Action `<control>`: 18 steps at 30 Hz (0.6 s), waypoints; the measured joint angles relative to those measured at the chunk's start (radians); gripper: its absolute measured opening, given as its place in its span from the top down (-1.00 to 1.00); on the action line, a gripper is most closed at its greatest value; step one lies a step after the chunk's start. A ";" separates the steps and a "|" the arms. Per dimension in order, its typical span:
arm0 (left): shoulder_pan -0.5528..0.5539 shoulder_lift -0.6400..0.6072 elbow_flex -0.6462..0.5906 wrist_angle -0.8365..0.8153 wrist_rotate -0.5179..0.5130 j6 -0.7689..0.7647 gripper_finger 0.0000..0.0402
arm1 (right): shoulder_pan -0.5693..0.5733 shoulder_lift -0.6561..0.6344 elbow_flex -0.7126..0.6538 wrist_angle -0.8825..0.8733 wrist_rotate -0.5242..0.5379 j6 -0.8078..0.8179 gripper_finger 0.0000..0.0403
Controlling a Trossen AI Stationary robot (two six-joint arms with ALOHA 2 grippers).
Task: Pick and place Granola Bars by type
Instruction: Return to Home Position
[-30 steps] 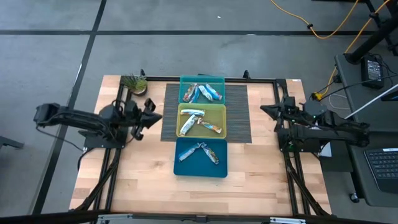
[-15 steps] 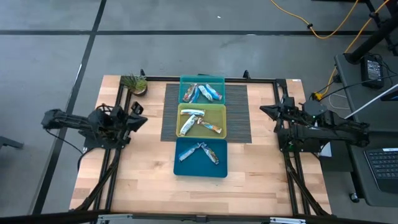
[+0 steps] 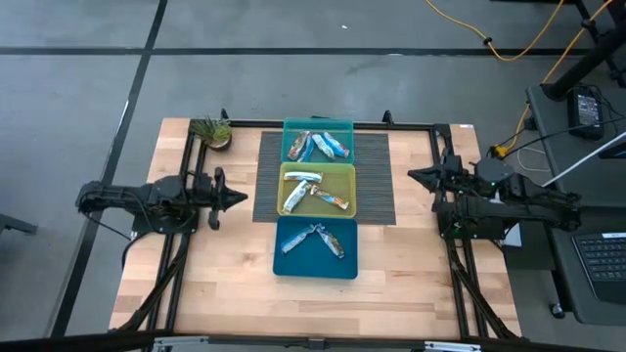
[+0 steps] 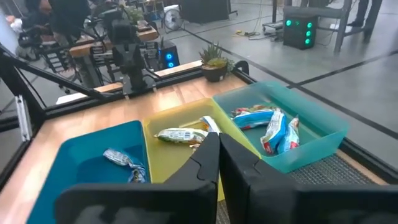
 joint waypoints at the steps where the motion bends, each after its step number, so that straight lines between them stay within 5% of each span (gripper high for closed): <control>1: 0.003 0.000 0.000 -0.005 0.002 0.020 0.99 | 0.000 0.000 -0.001 -0.001 0.007 -0.010 0.94; 8: 0.008 0.029 -0.003 -0.012 0.111 0.005 0.99 | 0.000 -0.001 -0.001 -0.002 0.005 -0.018 0.96; 18: 0.008 0.068 -0.003 -0.007 0.089 0.014 0.96 | 0.000 -0.001 -0.005 0.001 -0.005 -0.071 0.97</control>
